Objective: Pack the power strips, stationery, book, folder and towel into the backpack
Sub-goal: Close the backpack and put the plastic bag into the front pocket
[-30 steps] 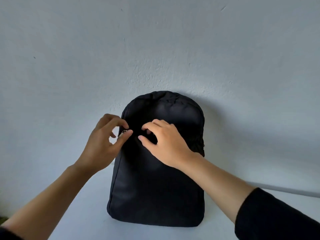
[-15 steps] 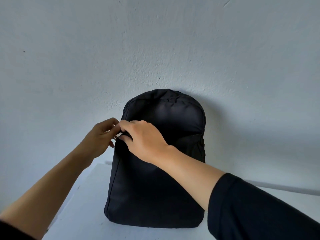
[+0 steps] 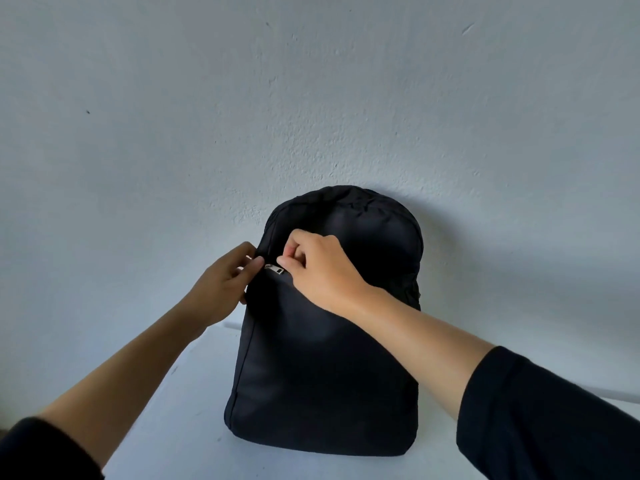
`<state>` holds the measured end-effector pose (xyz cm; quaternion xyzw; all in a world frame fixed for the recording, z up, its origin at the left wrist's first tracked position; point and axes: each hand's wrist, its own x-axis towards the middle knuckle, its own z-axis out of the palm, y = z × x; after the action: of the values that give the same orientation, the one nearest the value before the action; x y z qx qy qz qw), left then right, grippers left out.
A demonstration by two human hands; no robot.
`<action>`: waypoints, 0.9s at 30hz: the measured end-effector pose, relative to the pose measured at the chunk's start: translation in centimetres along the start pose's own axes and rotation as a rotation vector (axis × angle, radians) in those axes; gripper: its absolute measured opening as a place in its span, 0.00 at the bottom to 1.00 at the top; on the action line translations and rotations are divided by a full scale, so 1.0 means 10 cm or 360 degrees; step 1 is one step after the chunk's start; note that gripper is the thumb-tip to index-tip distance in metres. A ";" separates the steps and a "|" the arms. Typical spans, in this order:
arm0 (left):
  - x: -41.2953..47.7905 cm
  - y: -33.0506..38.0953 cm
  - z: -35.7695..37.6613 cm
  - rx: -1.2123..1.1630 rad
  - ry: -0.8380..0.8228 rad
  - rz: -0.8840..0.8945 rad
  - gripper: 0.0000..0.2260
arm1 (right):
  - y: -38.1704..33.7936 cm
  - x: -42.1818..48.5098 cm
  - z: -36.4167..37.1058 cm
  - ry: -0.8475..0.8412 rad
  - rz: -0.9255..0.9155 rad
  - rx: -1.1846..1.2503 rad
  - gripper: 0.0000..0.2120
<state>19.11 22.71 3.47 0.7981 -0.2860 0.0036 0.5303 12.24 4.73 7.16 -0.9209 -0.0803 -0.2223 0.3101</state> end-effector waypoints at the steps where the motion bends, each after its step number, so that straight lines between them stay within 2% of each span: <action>1: 0.01 0.01 0.02 -0.0009 0.0005 -0.0005 0.11 | 0.01 0.00 -0.03 -0.0036 0.0023 0.0027 0.09; 3: 0.01 0.06 0.09 -0.0054 -0.0001 -0.0004 0.12 | -0.01 -0.04 -0.05 -0.0093 0.0067 0.0021 0.16; 6: -0.02 0.08 0.12 -0.0213 -0.0020 -0.0003 0.14 | -0.11 -0.10 0.04 -0.0129 -0.0065 -0.0378 0.22; 8: -0.05 0.08 0.09 -0.0346 -0.0022 -0.0023 0.15 | -0.17 -0.10 0.10 -0.0068 -0.0174 -0.0606 0.20; 12: -0.09 0.06 0.03 -0.0452 -0.0070 -0.0028 0.15 | -0.20 -0.09 0.16 -0.0042 -0.0316 -0.0725 0.12; 15: -0.09 0.03 0.04 -0.0354 -0.0098 -0.0004 0.14 | -0.18 -0.09 0.16 -0.0055 -0.0214 -0.0623 0.13; 19: -0.04 0.03 0.07 -0.0178 -0.0007 0.0020 0.16 | -0.16 -0.06 0.11 -0.0005 -0.0024 -0.0485 0.11; 23: -0.02 0.03 0.10 -0.0195 0.0011 0.0026 0.15 | -0.12 0.00 0.04 -0.0053 0.0236 0.0014 0.09; 27: -0.04 0.07 0.10 -0.0187 -0.0075 0.0061 0.18 | -0.13 -0.03 0.03 -0.0158 0.0130 -0.0039 0.09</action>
<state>18.17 21.89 3.47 0.7598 -0.3134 -0.0219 0.5693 11.74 5.93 7.53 -0.9370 -0.0552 -0.1646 0.3031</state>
